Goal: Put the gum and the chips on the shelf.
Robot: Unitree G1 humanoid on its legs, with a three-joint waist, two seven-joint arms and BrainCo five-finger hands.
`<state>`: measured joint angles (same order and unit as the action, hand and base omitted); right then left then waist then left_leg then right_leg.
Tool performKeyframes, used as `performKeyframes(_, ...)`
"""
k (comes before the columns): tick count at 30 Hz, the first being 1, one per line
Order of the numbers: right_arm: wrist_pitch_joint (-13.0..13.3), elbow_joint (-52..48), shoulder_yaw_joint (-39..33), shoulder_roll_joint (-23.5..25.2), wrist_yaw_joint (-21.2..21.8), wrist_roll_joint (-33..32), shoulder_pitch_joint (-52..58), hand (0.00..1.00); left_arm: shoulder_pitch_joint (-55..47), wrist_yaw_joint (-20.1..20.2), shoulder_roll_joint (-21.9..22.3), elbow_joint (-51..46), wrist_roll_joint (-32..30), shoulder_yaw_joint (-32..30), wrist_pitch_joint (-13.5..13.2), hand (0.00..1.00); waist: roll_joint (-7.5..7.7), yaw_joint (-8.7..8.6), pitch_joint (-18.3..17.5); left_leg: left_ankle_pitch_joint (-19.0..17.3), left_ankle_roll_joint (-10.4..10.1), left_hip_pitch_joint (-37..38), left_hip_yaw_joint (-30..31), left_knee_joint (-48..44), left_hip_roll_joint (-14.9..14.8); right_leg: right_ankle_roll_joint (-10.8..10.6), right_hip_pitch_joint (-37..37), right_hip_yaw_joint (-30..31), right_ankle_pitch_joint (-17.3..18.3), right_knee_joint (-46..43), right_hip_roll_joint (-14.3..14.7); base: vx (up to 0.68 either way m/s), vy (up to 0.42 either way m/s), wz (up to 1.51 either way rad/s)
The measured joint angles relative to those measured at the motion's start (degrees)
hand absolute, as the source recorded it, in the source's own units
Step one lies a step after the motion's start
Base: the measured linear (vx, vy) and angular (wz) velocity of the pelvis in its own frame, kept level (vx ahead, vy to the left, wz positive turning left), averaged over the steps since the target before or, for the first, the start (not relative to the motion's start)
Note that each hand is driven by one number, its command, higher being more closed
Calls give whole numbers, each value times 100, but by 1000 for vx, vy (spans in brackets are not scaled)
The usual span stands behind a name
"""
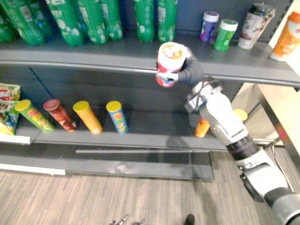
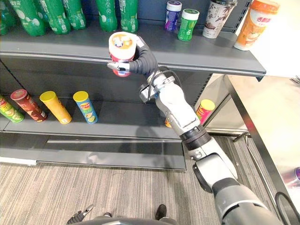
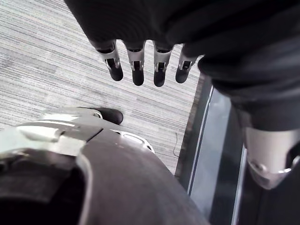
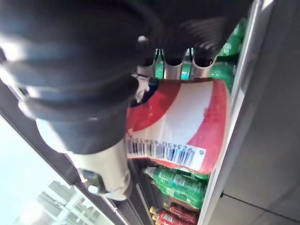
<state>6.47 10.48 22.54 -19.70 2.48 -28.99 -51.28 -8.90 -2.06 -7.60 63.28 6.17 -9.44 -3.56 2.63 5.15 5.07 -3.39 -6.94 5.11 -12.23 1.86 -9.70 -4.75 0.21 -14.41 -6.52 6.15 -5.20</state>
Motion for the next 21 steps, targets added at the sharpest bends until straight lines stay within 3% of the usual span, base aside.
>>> performKeyframes(21,-148,2050,-949,-405,-349,-58,-703,100,-91,30,-42,-99,43,74,1,0,55,-6,-1,16,0,133,-148,183,58,-1,-52,133,-10,0,-17,5,4,-2)
